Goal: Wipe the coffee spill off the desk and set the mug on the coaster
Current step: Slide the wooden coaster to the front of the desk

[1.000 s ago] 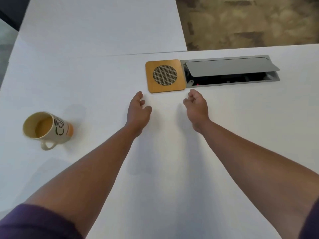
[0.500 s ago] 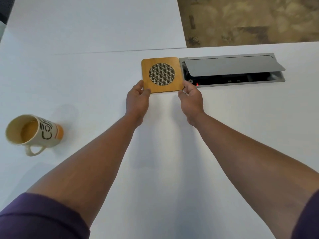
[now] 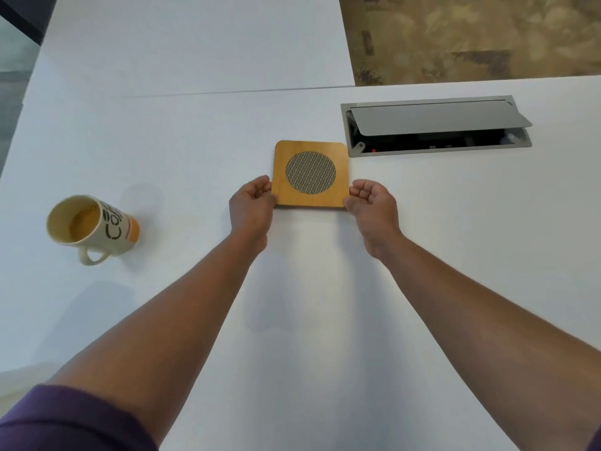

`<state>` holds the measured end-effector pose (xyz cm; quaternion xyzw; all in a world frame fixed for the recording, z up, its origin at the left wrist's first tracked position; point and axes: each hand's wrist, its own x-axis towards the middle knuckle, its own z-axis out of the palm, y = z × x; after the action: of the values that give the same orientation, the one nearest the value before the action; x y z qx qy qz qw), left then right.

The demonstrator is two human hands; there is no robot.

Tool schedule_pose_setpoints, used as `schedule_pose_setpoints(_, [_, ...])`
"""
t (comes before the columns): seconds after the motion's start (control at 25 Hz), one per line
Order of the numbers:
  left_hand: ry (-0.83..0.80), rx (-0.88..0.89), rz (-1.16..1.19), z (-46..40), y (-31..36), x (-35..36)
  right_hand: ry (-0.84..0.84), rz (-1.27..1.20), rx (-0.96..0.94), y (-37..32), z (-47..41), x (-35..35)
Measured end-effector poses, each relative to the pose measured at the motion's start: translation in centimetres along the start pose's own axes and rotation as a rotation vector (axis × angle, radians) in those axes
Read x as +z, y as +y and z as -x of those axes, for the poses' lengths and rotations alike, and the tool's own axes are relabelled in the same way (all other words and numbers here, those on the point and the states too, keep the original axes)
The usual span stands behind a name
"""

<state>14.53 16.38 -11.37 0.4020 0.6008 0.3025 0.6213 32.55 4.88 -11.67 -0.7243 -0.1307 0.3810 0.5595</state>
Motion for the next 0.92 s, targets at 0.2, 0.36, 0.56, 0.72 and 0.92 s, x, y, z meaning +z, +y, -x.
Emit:
schedule_pose_setpoints(0.2, [-0.045, 0.062, -0.148, 6.7, -4.5, -4.2, -0.146, 0.121, -0.008, 2.7, 7.2, -2.0])
schedule_pose_setpoints(0.36, [-0.040, 0.058, -0.205, 11.0, -6.7, -7.1, -0.216, 0.221, -0.003, 4.8, 12.0, -3.0])
schedule_pose_setpoints(0.56, [-0.006, 0.053, -0.249, 15.1, -8.1, -8.7, -0.208, 0.316, -0.002, 6.9, 16.4, -3.7])
schedule_pose_setpoints(0.72, [-0.001, 0.064, -0.279, 16.2, -8.3, -9.0, -0.214, 0.334, -0.082, 6.5, 17.3, -3.5])
schedule_pose_setpoints(0.92, [-0.029, 0.089, -0.310, 16.4, -8.3, -9.0, -0.231, 0.369, -0.107, 6.6, 17.0, -3.4])
